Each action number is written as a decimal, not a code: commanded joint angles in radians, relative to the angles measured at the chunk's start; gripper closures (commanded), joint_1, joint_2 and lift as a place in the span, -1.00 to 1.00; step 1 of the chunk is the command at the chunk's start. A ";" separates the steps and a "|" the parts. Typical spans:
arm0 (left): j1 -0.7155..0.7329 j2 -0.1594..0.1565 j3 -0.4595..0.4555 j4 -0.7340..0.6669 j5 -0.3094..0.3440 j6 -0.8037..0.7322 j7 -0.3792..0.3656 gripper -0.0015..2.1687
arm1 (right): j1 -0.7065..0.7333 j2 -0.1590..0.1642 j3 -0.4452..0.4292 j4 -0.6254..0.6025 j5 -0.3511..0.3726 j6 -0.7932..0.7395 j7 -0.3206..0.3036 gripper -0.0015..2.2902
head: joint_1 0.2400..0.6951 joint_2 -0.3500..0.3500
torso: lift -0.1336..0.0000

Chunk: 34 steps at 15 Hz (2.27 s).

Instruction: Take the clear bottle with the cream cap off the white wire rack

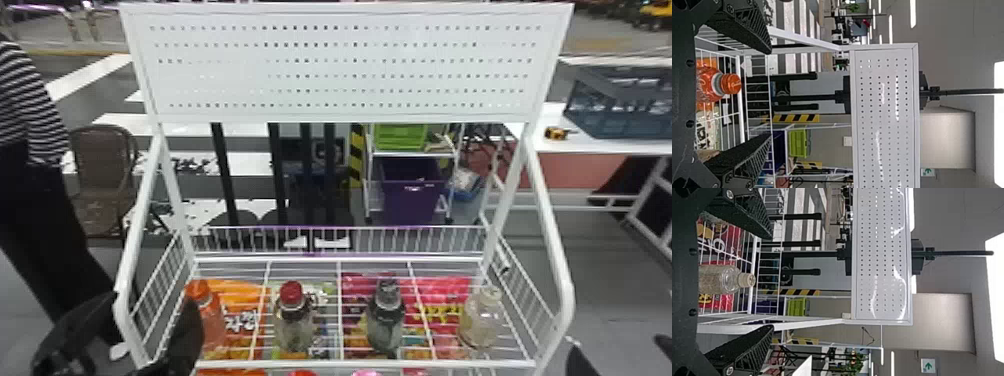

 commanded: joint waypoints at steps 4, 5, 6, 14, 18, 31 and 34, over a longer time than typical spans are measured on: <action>-0.005 -0.002 -0.004 -0.001 0.000 0.005 0.000 -0.87 | -0.001 0.001 0.000 0.000 0.000 0.000 0.000 -0.92 | 0.14 0.00 | 1.00; -0.005 -0.002 -0.004 -0.001 0.000 0.005 0.000 -0.87 | -0.001 0.001 -0.002 0.000 0.000 0.000 0.000 -0.92 | 0.14 0.00 | 1.00; -0.006 -0.002 -0.004 0.000 0.000 0.005 0.000 -0.87 | 0.001 0.001 -0.002 -0.002 0.002 0.000 0.000 -0.92 | 0.14 0.00 | 1.00; -0.008 -0.002 -0.024 -0.007 -0.008 0.054 0.000 -0.87 | -0.177 0.001 0.069 0.317 0.107 -0.147 -0.027 -0.92 | 0.14 0.00 | 1.00; -0.017 0.000 -0.070 -0.024 -0.055 0.128 0.000 -0.87 | -0.378 0.001 0.121 0.650 0.147 -0.279 -0.080 -0.91 | 0.14 0.00 | 1.00; -0.107 0.002 -0.098 -0.014 -0.069 0.300 0.008 -0.87 | -0.754 0.001 0.143 1.075 0.192 -0.273 -0.133 -0.90 | 0.14 0.00 | 1.00; -0.113 0.003 -0.098 0.002 -0.068 0.297 0.008 -0.87 | -0.827 0.001 0.150 1.137 0.195 -0.230 -0.115 -0.89 | 0.14 0.00 | 1.00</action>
